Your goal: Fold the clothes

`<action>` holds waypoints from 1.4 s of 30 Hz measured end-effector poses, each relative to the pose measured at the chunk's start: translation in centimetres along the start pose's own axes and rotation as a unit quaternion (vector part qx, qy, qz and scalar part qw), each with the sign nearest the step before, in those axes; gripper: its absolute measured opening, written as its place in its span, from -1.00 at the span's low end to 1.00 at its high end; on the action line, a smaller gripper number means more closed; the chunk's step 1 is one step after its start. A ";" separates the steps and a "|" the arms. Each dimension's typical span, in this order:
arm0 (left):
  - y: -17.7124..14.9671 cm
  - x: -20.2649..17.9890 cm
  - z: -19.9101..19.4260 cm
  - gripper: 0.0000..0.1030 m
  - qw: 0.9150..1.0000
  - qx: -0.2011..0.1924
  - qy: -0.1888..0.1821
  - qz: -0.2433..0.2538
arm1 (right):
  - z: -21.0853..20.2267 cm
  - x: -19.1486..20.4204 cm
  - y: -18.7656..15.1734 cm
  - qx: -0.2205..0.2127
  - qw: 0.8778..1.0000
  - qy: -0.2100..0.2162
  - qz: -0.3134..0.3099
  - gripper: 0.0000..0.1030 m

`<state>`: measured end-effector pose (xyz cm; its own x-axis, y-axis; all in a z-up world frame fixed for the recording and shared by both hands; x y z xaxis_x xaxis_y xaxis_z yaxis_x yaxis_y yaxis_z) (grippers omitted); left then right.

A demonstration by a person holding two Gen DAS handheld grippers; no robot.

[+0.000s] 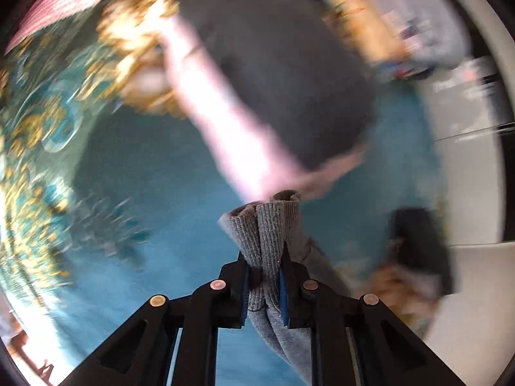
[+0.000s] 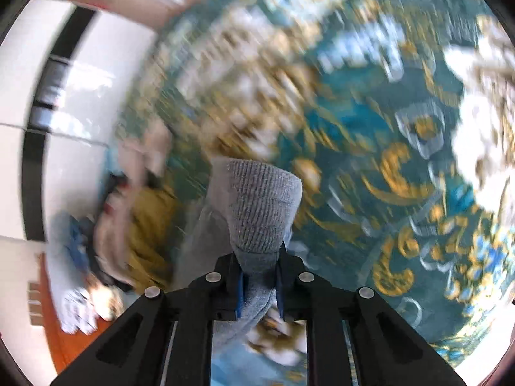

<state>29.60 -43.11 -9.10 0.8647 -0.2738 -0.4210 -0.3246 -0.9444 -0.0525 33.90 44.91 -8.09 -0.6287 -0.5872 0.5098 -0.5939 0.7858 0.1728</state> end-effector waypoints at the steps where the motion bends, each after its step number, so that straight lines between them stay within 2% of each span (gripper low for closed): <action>1: 0.3 2.3 0.8 -0.69 0.999 0.008 0.033 -0.017 | 1.0 -0.7 -0.5 0.016 1.000 -0.011 0.006 -0.69; 3: 0.0 5.2 2.1 -0.69 0.996 0.015 0.046 -0.074 | 1.5 -1.5 -1.1 0.019 0.999 -0.016 0.026 -0.68; 6: -0.1 6.1 1.3 -0.70 0.995 0.011 0.040 -0.095 | 2.2 -2.8 -2.0 0.024 0.998 -0.025 0.055 -0.67; 7: -0.2 5.4 0.7 -0.69 0.996 0.007 0.039 -0.081 | 2.4 -3.2 -2.3 0.026 0.997 -0.028 0.065 -0.66; 10: -1.7 0.8 -2.5 -0.69 0.999 -0.023 0.036 0.020 | 2.0 -2.9 -2.4 0.032 0.997 -0.035 0.057 -0.65; 12: -4.2 -3.1 -4.6 -0.69 0.991 -0.052 0.038 0.115 | 1.6 -2.3 -2.4 0.033 0.997 -0.036 0.054 -0.63; 13: -5.8 -5.2 -5.7 -0.69 0.983 -0.069 0.040 0.167 | 1.4 -2.1 -2.4 0.033 0.997 -0.036 0.053 -0.60; 15: -9.4 -9.2 -6.8 -0.69 0.960 -0.094 0.044 0.260 | 1.0 -1.6 -2.5 0.035 0.997 -0.037 0.050 -0.60; 16: -11.4 -11.1 -6.8 -0.69 0.947 -0.103 0.047 0.302 | 0.9 -1.5 -2.6 0.036 0.997 -0.039 0.048 -0.60; 18: -15.5 -14.9 -6.8 -0.69 0.914 -0.121 0.052 0.383 | 0.8 -1.5 -2.6 0.042 0.997 -0.040 0.050 -0.60; 19: -17.2 -16.5 -6.0 -0.69 0.901 -0.118 0.047 0.415 | 0.8 -1.6 -2.6 0.046 0.997 -0.039 0.051 -0.59; 22: -24.5 -18.8 -3.9 -0.68 0.871 -0.064 0.030 0.486 | 0.9 -2.0 -2.6 0.057 0.996 -0.034 0.052 -0.59; 25: -32.6 -19.8 -1.8 -0.68 0.826 -0.042 0.038 0.561 | 1.4 -2.5 -2.4 0.065 0.996 -0.026 0.057 -0.59; 27: -38.4 -19.2 0.5 -0.68 0.803 -0.014 0.046 0.594 | 1.8 -2.9 -2.3 0.070 0.995 -0.019 0.062 -0.58; 32: -47.7 -15.5 4.6 -0.68 0.768 0.037 0.104 0.631 | 2.4 -2.8 -1.9 0.088 0.996 -0.019 0.017 -0.54; 34: -49.9 -14.5 6.4 -0.68 0.750 0.034 0.127 0.648 | 2.6 -2.7 -1.7 0.094 0.996 -0.008 -0.004 -0.34; 35: -50.8 -14.1 7.4 -0.68 0.740 0.034 0.139 0.657 | 2.7 -2.7 -1.6 0.097 0.995 0.002 -0.015 -0.23; 36: -51.3 -13.8 7.9 -0.66 0.736 0.037 0.147 0.660 | 2.7 -2.8 -1.5 0.098 0.995 0.008 -0.023 -0.01; 37: -51.7 -13.5 8.4 -0.64 0.730 0.041 0.155 0.664 | 2.7 -2.9 -1.4 0.097 0.995 0.017 -0.030 0.12; 41: -52.7 -11.9 11.0 -0.33 0.691 0.076 0.201 0.690 | 2.9 -3.3 -1.1 0.101 0.993 0.053 -0.043 0.16; 42: -52.8 -11.8 10.9 -0.31 0.683 0.074 0.207 0.696 | 3.1 -3.2 -1.1 0.103 0.992 0.056 -0.051 0.20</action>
<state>32.39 11.99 -11.26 -0.2981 -0.9451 0.1341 -0.9517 0.3050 0.0344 35.05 45.32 -12.55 -0.5080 -0.6270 0.5906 -0.7485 0.6606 0.0574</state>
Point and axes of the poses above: each gripper's, at about its wrist camera, not at the fingertips, and z roughly the way its jaws point, x to its left, y to its top, the point moved 3 cm from there along z, roughly the way its jaws point, and after that the axes turned 13 degrees about -z, right-handed, at the moved point
